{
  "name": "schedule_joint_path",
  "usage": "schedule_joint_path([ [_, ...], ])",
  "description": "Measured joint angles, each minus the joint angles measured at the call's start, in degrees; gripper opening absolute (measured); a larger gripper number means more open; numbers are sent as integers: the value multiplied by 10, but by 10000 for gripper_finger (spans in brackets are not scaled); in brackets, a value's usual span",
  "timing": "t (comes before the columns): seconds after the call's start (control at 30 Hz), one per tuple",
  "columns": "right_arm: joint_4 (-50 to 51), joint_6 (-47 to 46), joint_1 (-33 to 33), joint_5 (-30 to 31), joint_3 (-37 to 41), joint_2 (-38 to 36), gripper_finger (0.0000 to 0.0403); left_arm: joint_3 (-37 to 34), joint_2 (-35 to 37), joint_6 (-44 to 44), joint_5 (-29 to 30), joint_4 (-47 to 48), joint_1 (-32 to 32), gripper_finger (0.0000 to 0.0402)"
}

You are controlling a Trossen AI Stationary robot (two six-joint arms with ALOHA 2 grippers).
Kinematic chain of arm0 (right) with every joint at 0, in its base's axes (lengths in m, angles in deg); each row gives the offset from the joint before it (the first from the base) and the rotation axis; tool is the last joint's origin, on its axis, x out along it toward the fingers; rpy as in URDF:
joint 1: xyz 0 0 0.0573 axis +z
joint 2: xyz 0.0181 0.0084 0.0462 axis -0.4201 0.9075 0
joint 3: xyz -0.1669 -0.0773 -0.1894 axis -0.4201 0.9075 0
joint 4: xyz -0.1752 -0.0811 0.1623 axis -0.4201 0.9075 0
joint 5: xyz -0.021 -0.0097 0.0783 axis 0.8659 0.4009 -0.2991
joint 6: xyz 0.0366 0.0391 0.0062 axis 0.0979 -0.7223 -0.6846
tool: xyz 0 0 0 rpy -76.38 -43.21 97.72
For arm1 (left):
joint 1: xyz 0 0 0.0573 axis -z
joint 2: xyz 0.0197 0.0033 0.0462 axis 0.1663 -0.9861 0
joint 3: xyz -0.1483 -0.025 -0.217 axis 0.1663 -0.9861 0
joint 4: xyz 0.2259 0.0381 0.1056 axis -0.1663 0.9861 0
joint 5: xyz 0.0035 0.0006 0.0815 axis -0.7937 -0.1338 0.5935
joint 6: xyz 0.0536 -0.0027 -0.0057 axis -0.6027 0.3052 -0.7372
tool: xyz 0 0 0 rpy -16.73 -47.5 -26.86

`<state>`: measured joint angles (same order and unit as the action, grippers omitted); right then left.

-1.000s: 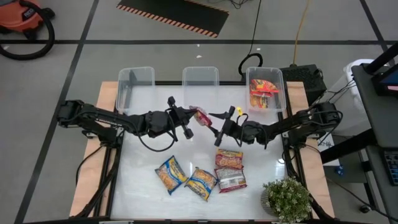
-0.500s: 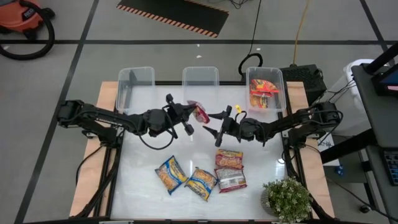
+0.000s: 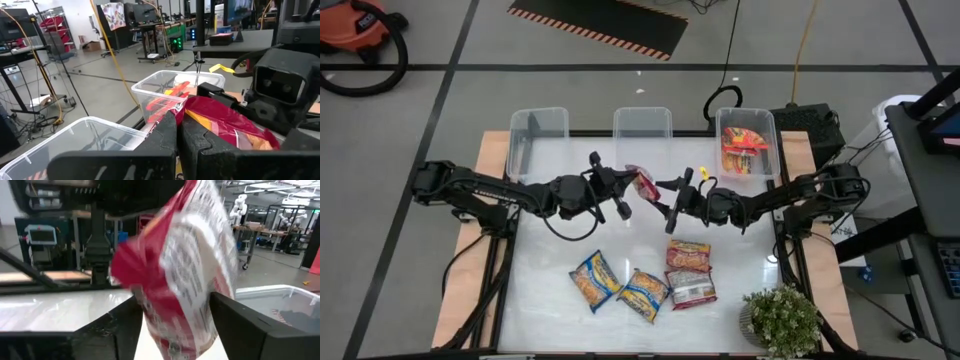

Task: Sort Maruchan noodles
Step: Put the top red noodle pack into the middle transparent bin

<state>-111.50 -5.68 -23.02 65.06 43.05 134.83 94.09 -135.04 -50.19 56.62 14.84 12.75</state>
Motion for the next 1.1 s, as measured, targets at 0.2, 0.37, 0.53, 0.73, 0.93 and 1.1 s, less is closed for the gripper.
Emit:
schedule_joint_path([
  [0.2,-5,-6,0,-2,0,0,188,0,0,16,-18,0,1,3],
  [0.37,-5,-5,1,-2,0,0,162,0,0,19,-19,10,11,3],
  [0.53,3,20,1,0,0,-4,145,0,0,18,-19,35,12,3],
  [0.73,25,37,-1,-1,1,-19,138,0,1,-8,-18,47,15,8],
  [0.93,89,49,-5,-2,1,-65,136,0,27,1,-21,87,19,57],
  [1.1,149,50,-7,-17,0,-105,136,0,65,12,-23,127,29,116],
])
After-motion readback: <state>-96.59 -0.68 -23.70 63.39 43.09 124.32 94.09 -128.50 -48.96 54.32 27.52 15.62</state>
